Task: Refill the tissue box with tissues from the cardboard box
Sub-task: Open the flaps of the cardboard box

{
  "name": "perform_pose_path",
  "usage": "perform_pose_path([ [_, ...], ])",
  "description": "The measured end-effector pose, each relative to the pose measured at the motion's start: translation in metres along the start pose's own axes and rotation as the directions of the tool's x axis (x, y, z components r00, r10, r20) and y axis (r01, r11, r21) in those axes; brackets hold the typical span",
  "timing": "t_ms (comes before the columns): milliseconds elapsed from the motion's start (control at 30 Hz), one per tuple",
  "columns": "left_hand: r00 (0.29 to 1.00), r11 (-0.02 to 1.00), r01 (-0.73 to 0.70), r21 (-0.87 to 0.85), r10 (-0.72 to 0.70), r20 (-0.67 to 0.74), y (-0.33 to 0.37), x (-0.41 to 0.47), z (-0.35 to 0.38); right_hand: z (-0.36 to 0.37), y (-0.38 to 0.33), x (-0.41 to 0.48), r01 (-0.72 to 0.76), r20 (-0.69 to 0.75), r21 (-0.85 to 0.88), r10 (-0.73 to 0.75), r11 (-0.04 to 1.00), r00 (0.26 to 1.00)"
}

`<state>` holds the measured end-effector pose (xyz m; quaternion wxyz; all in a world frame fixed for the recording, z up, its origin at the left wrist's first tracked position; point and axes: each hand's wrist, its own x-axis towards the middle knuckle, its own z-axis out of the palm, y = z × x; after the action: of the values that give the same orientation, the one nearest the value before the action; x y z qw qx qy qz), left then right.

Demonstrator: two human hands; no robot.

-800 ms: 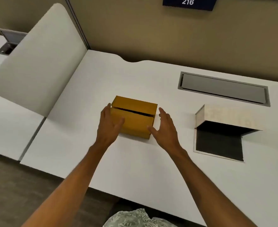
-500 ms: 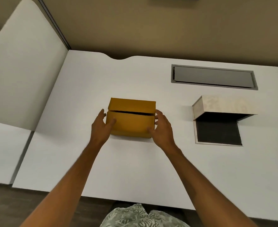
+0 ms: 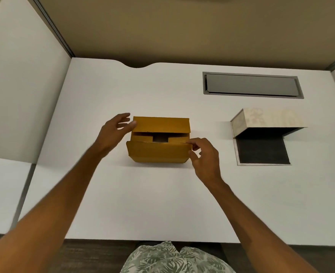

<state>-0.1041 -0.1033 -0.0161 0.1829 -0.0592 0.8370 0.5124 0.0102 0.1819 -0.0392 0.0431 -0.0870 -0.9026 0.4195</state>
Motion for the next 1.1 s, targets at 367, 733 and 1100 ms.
perform_pose_path([
  [367, 0.935, 0.79, -0.268, 0.551, 0.077, 0.345, 0.017, 0.05, 0.001, -0.003, 0.001, -0.033, 0.096, -0.031, -0.029, -0.097, 0.995, 0.995],
  [733, 0.979, 0.972, -0.169, 0.165, 0.146, 0.144, 0.023, 0.072, -0.005, 0.009, 0.013, -0.035, 0.077, 0.284, -0.159, -0.029, 0.984, 0.959],
  [1100, 0.997, 0.997, 0.071, -0.029, -0.072, -0.036, 0.001, 0.103, 0.015, 0.012, 0.023, -0.027, 0.166, 0.39, -0.295, -0.04, 0.941, 0.92],
])
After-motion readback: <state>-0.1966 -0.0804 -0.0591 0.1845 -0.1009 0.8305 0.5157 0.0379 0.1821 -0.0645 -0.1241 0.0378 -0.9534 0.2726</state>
